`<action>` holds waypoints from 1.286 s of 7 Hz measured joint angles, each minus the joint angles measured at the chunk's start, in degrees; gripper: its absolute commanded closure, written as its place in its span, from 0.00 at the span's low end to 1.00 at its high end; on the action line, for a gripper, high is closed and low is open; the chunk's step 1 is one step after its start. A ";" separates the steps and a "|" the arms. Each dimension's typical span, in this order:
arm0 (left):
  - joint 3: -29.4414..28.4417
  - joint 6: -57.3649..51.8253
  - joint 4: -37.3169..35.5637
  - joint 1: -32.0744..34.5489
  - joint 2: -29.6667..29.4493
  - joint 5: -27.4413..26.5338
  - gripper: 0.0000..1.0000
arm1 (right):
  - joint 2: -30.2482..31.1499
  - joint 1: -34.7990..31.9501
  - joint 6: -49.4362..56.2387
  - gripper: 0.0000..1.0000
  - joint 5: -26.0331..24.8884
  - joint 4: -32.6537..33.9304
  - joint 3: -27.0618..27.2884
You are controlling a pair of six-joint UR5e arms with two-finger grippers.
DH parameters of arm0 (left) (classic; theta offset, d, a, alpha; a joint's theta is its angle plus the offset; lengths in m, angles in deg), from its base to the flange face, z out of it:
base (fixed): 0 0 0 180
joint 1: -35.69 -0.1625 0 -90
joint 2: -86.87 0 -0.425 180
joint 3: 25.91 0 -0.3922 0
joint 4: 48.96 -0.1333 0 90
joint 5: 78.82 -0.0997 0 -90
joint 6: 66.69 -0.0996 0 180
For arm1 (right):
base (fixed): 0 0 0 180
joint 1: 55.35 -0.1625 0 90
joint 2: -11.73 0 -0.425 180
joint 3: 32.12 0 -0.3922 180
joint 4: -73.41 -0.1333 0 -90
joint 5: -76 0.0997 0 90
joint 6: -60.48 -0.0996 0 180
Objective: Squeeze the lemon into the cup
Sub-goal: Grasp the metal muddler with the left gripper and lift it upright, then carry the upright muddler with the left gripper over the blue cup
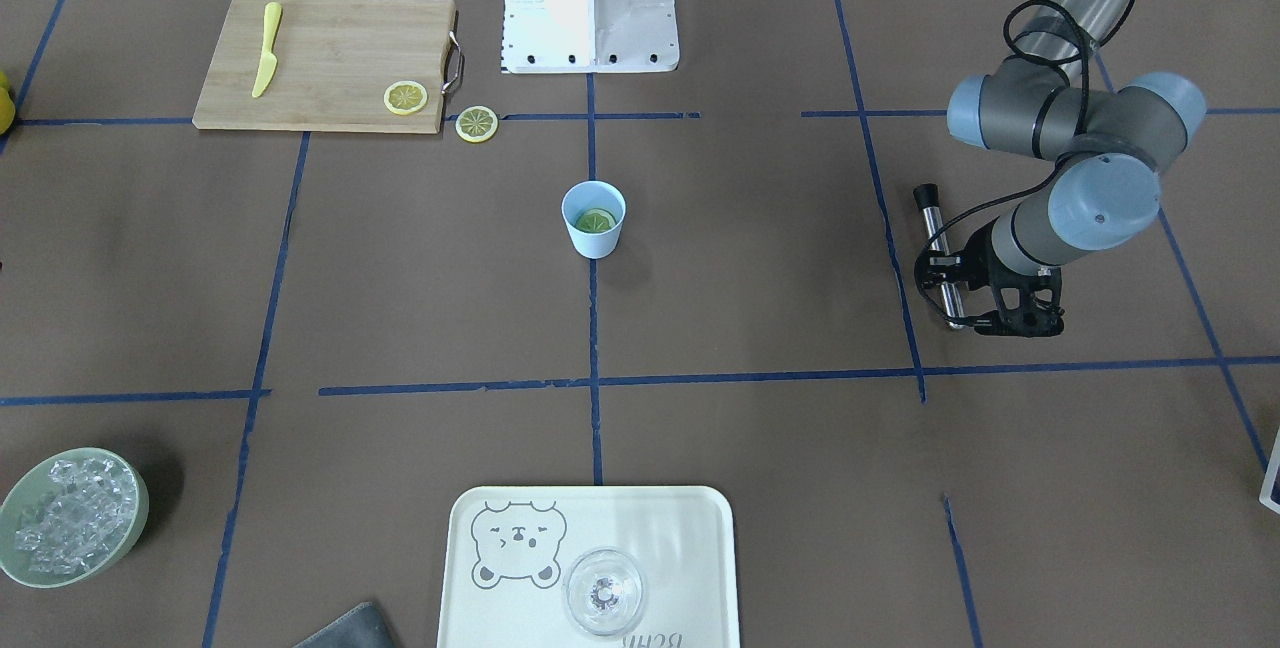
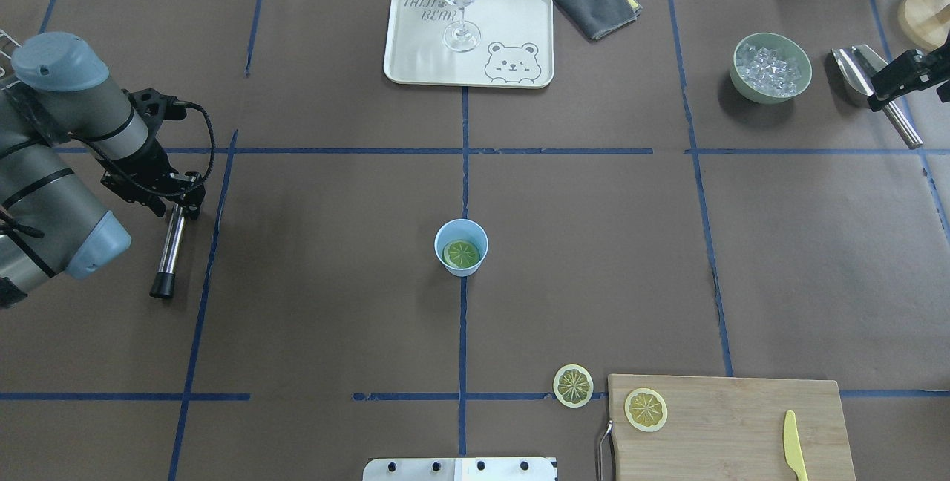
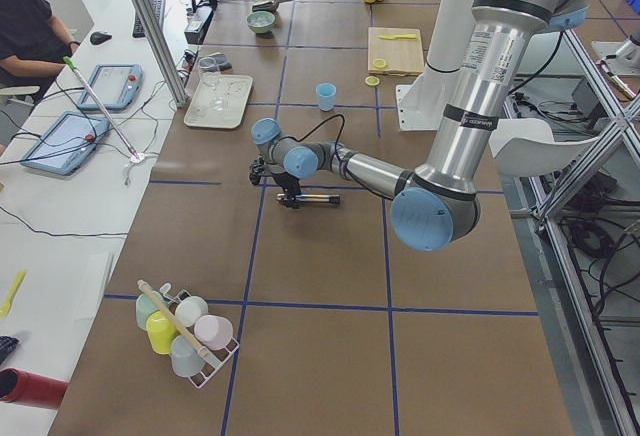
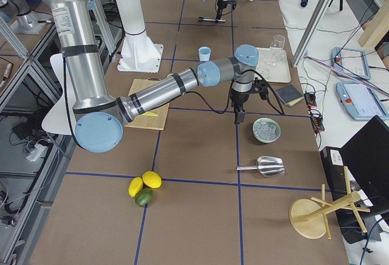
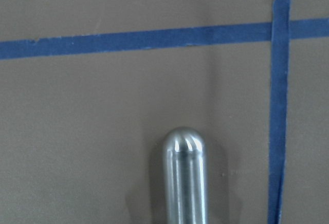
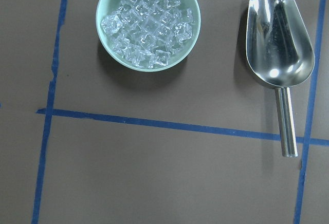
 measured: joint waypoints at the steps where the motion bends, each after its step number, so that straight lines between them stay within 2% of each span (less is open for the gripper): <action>1: 0.07 0.00 -0.04 0.00 -0.10 0.00 1.00 | 0.00 -0.08 0.02 0.00 0.03 0.00 -0.01; 4: 2.43 0.23 -0.37 0.57 0.08 -0.18 1.00 | 0.10 -0.59 0.28 0.00 0.10 -0.01 -0.02; 6: 8.85 -0.25 -0.97 4.67 0.53 -2.46 1.00 | 1.95 -1.94 1.02 0.00 0.32 -0.32 0.12; 7: 12.42 -0.36 -1.07 5.95 0.30 -5.89 1.00 | 3.19 -2.58 1.18 0.00 0.52 -0.55 0.24; 9: 18.80 0.39 -0.74 6.35 -1.85 -16.71 1.00 | 5.33 -3.75 1.50 0.00 2.01 -0.69 1.15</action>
